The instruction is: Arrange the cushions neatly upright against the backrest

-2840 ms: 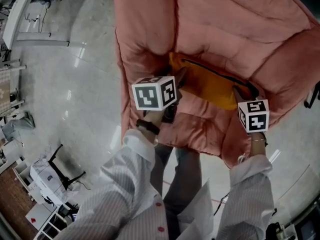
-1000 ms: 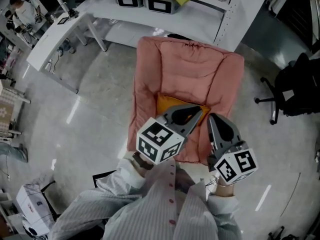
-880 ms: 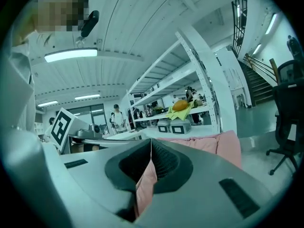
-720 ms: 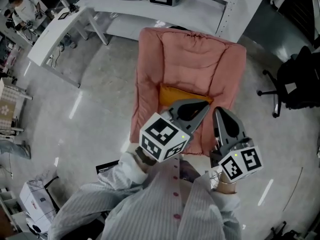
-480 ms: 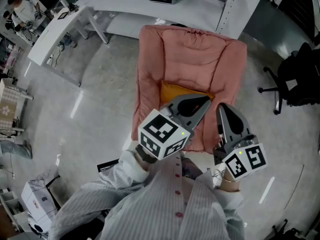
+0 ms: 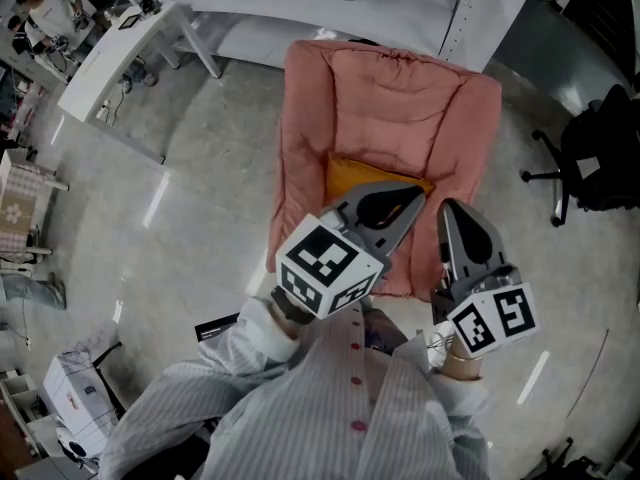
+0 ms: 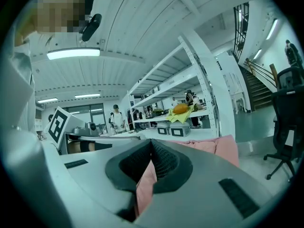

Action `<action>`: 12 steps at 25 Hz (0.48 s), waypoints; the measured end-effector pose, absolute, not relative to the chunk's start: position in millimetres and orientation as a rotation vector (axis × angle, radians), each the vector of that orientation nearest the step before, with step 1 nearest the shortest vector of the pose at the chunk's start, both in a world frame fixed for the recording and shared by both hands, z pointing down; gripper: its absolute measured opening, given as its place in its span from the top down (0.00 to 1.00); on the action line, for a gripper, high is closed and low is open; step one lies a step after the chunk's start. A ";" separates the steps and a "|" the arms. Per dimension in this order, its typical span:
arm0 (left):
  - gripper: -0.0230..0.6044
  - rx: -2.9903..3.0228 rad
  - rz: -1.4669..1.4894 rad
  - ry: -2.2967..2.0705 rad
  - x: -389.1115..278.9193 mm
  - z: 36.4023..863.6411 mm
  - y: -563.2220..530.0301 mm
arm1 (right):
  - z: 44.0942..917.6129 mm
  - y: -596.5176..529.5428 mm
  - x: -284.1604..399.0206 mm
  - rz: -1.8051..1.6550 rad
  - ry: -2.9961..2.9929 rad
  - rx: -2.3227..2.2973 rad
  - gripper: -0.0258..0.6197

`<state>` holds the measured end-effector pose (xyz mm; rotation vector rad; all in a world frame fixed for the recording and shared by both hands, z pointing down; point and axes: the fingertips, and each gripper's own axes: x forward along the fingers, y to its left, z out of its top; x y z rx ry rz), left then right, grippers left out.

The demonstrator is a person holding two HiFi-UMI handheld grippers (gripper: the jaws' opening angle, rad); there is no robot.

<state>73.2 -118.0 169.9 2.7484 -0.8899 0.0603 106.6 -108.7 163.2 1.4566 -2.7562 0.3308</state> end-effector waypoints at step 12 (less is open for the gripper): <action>0.95 2.750 0.061 -0.933 71.9 168.1 -140.2 | 167.6 -117.8 107.6 0.357 -2.731 1.458 0.94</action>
